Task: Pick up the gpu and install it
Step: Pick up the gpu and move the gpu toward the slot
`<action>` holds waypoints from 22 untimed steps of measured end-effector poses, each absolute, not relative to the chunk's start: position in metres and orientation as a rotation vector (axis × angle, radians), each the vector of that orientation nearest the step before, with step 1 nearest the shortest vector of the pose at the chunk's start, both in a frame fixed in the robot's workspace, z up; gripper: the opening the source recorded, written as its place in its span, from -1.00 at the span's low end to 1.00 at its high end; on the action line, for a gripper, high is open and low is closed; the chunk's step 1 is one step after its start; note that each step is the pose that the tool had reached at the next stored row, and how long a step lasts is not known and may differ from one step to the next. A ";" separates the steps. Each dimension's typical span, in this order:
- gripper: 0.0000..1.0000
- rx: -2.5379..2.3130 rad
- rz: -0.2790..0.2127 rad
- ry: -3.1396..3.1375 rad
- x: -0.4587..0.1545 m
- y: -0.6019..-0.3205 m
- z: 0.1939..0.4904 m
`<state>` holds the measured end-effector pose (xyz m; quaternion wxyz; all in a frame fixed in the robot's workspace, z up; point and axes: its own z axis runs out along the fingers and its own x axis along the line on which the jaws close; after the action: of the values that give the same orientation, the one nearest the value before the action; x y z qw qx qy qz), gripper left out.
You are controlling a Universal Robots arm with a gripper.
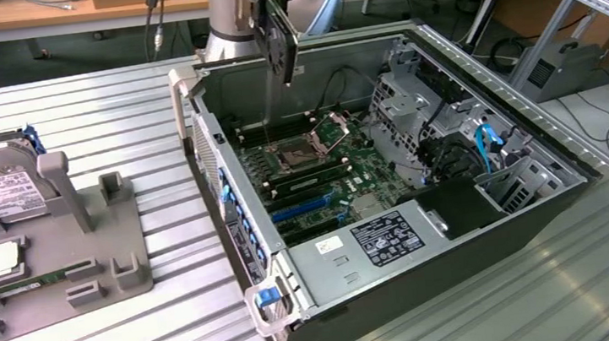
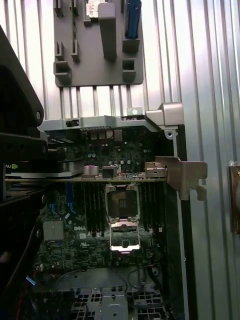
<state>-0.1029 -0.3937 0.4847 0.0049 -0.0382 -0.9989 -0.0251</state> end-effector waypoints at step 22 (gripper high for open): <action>-0.47 -0.120 -0.073 -3.129 -0.070 -0.395 0.479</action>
<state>-0.0704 -0.3945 0.4786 0.0048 -0.0382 -0.9990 -0.0233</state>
